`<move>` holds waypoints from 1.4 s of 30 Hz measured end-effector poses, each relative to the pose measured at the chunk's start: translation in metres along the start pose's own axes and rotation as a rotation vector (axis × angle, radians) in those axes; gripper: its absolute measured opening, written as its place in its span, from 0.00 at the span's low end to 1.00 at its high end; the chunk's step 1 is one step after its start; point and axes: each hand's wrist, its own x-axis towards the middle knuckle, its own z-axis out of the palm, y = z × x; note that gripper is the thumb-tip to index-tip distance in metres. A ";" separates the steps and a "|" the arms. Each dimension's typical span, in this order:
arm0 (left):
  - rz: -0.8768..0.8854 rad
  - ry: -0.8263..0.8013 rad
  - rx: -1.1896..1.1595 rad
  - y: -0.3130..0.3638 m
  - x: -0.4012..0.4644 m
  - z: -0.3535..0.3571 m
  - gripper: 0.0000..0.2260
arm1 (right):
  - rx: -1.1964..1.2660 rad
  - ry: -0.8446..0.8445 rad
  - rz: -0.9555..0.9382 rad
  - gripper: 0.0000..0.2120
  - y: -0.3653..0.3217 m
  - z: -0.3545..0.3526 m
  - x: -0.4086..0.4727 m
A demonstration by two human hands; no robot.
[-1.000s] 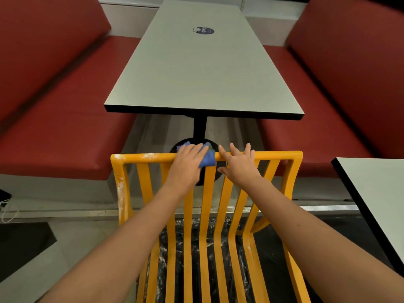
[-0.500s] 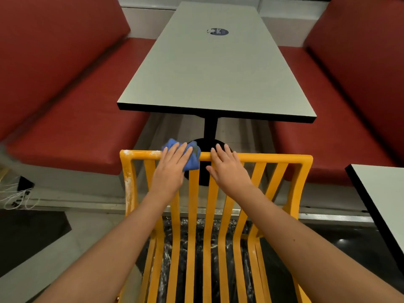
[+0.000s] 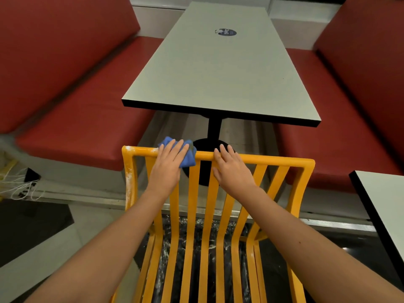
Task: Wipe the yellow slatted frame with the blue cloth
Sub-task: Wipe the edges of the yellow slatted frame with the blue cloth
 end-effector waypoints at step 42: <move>-0.059 -0.050 -0.114 -0.037 -0.001 -0.019 0.20 | 0.065 -0.056 0.108 0.25 -0.027 -0.005 0.009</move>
